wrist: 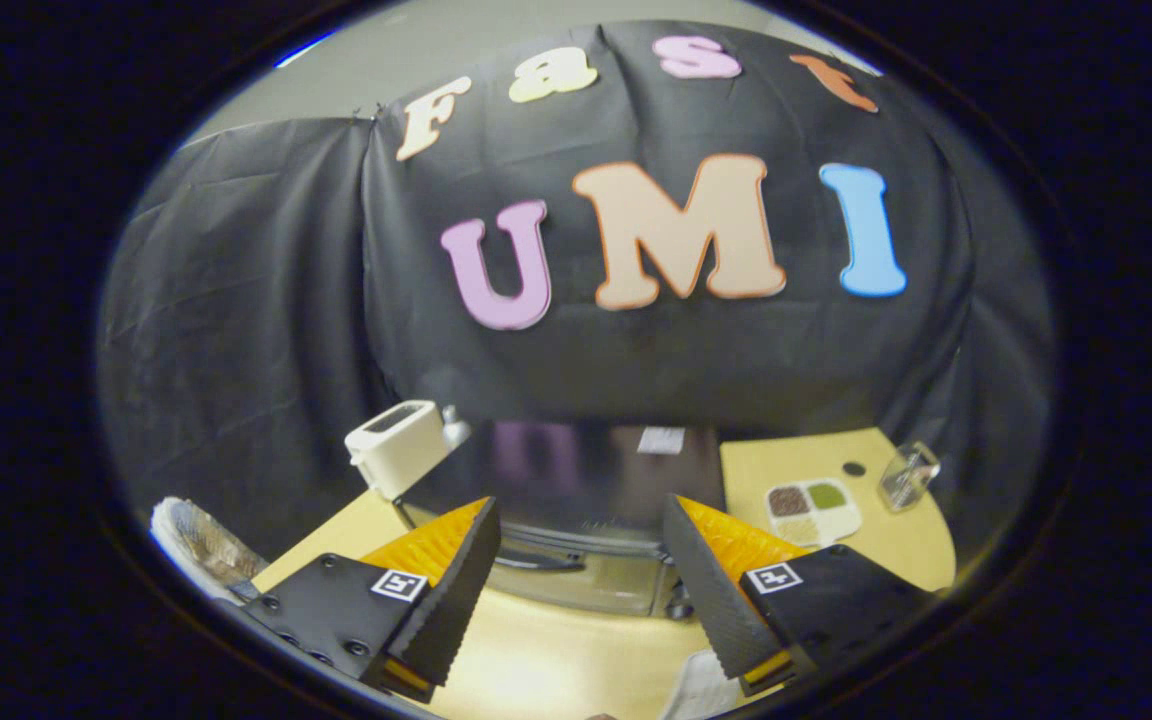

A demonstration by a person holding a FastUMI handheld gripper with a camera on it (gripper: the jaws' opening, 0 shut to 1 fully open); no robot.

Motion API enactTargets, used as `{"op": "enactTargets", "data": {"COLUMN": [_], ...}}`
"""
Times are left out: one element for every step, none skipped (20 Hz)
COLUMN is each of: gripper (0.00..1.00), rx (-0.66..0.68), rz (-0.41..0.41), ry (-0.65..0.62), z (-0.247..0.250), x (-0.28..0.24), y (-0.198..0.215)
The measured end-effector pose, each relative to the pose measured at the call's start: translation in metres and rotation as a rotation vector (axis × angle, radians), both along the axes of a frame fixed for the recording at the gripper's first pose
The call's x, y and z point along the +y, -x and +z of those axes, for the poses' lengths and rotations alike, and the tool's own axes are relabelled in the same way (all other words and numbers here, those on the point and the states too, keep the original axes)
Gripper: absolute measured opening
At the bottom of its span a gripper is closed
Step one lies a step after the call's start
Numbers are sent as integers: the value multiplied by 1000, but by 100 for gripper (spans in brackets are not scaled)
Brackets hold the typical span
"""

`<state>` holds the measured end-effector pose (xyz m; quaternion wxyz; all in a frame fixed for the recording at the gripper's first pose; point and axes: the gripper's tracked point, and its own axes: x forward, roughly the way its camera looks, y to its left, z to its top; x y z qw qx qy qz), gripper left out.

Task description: Open the toaster oven, put the food inside, and close the toaster oven door.

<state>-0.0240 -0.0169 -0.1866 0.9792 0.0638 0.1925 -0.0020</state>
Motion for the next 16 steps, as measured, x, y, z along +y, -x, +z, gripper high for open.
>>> {"op": "enactTargets", "data": {"gripper": [99, 99, 99, 99, 99, 99, 99, 99, 99, 99, 99, 99, 99, 99, 99, 99], "rx": [-38, -76, -115, -147, -180, -210, -236, -253, -267, -281, -299, -313, -321, -322, -323, -328], "rz": [-15, -29, -41, -58, -71, -82, -92, -97, -103, -111, -116, -118, -126, -128, -130, -128], "ry": [21, 36, 45, 54, 66, 78, 82, 76, 61, 58, 58, 53, 57, 60, 59, 54], "z": [18, 41, 64, 85, 106, 127, 143, 155, 165, 172, 178, 181, 181, 177, 176, 173], "x": [-12, -27, -42, -58, -74, -91, -104, -114, -123, -134, -146, -155, -164, -174, -181, -185], "y": [-2, -2, -2, -2, -1, 0, 1, 4, 7, 9, 10, 12, 15, 18, 22, 25]}}
